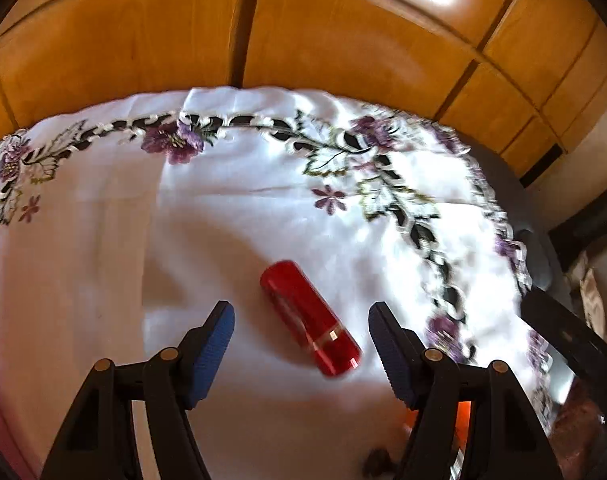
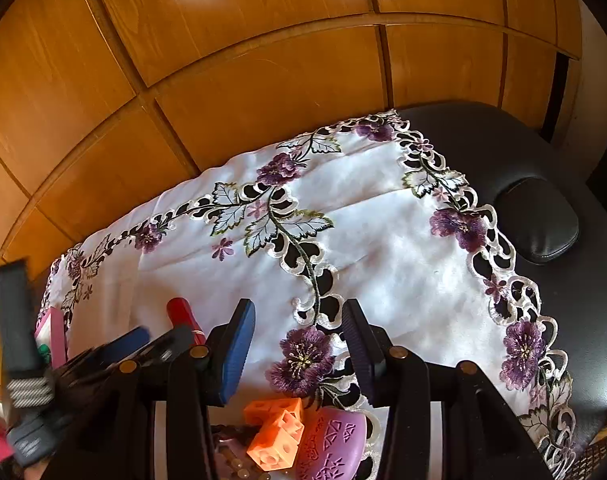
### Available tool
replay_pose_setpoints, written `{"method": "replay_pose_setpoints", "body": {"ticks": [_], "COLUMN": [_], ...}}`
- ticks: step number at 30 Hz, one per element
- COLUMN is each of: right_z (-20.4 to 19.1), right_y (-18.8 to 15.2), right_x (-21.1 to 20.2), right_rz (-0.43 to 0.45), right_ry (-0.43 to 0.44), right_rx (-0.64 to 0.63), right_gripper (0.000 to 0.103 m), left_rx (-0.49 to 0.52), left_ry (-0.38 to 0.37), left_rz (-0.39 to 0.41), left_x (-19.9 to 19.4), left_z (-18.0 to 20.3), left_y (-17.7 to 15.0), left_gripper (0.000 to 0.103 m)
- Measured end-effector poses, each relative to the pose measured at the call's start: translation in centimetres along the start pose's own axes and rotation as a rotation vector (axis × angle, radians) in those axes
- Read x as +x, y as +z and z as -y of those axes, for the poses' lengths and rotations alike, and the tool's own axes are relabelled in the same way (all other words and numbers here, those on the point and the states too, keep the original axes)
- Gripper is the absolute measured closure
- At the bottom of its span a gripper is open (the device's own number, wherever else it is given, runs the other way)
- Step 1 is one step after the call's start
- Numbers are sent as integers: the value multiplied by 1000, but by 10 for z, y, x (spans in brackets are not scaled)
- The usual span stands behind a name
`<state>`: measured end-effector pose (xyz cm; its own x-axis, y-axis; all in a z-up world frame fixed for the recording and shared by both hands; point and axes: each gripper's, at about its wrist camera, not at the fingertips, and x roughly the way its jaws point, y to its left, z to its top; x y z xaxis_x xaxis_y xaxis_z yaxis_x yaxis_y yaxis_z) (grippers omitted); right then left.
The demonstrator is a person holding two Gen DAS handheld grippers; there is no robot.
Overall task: Organize rigid objects
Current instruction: 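Move the left tool to the red lipstick tube and grasp it, then lift the lipstick with the left tool while the right tool grasps the brown hairbrush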
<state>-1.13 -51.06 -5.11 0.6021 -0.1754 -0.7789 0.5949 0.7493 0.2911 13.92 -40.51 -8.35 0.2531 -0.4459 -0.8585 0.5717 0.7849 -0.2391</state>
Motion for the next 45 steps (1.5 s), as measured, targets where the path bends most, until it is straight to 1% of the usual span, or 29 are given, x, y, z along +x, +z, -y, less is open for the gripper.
{"method": "replay_pose_setpoints", "body": {"ticks": [1, 2, 3, 4, 5, 6, 8, 12, 14, 16, 18, 20, 24, 25, 28, 30, 33, 36, 38, 39, 40, 41, 42, 43, 44, 45], "right_z": [0, 0, 0, 0, 0, 1, 0, 1, 2, 3, 3, 0, -9, -9, -5, -2, -12, -23, -24, -26, -25, -27, -30, -36, -43, -49], "right_y": [0, 0, 0, 0, 1, 1, 1, 1, 0, 0, -1, -3, -13, -15, -15, -17, -27, -45, -54, -60, -62, -64, -64, -63, -60, -58], "right_x": [0, 1, 1, 1, 1, 1, 0, 2, 3, 6, 8, 11, 21, 20, 7, -2, -11, -18, -17, -13, -11, -9, -7, -5, -3, -3], "right_rz": [-2, -2, 0, 1, 0, 0, 0, -7, -17, -34, -55, -89, -191, -201, -165, -166, -209, -245, -264, -283, -291, -297, -304, -303, -305, -308], "right_ry": [3, 5, 3, 3, 6, 8, 11, 15, 17, 36, 73, 129, 206, 200, 184, 207, 209, 174, 149, 151, 160, 171, 179, 207, 272, 312], "right_rx": [0, -2, -3, -4, -3, -2, -5, -2, 6, 17, 26, 25, 10, 21, 50, 77, 34, -32, -43, -42, -33, -20, -19, -24, -22, -19], "right_gripper": [57, 57, 57, 57, 57, 57, 58, 58, 58, 58, 58, 58, 58, 58, 58, 58, 58, 58, 57, 56, 54, 49, 48, 48, 47, 46], "left_rx": [1, 22, 62, 85, 111, 130, 133, 152, 172, 184, 193, 194, 195, 200, 202, 197, 195, 188, 180, 177, 175, 175, 175, 174, 173, 172], "left_ry": [12, 24, 50, 60, 66, 70, 48, 53, 61, 59, 62, 59, 56, 58, 56, 50, 41, 32, 24, 22, 21, 20, 19, 17, 16, 15], "left_rz": [-24, -14, -2, -5, 0, 2, 3, 22, 31, 36, 42, 46, 45, 45, 46, 48, 55, 59, 61, 62, 63, 64, 65, 65, 65, 65], "left_x": [9, 12, 11, 10, 8, 6, 0, -16, -27, -35, -46, -55, -71, -74, -80, -83, -87, -89, -91, -91, -91, -91, -92, -92, -92, -92], "left_z": [0, 1, 6, 7, 8, 7, 0, -10, -13, -15, -18, -21, -27, -27, -30, -33, -37, -39, -42, -42, -42, -42, -42, -42, -43, -43], "left_y": [1, 0, -2, -4, -6, -9, -16, -40, -58, -73, -91, -105, -128, -132, -142, -148, -155, -158, -160, -160, -161, -161, -162, -162, -162, -162], "left_gripper": [34, 36, 40, 53, 75, 77, 77, 77, 77, 77, 77, 77, 77, 77, 77, 77, 77, 77, 77, 77, 77, 77, 77, 77, 77, 77]}}
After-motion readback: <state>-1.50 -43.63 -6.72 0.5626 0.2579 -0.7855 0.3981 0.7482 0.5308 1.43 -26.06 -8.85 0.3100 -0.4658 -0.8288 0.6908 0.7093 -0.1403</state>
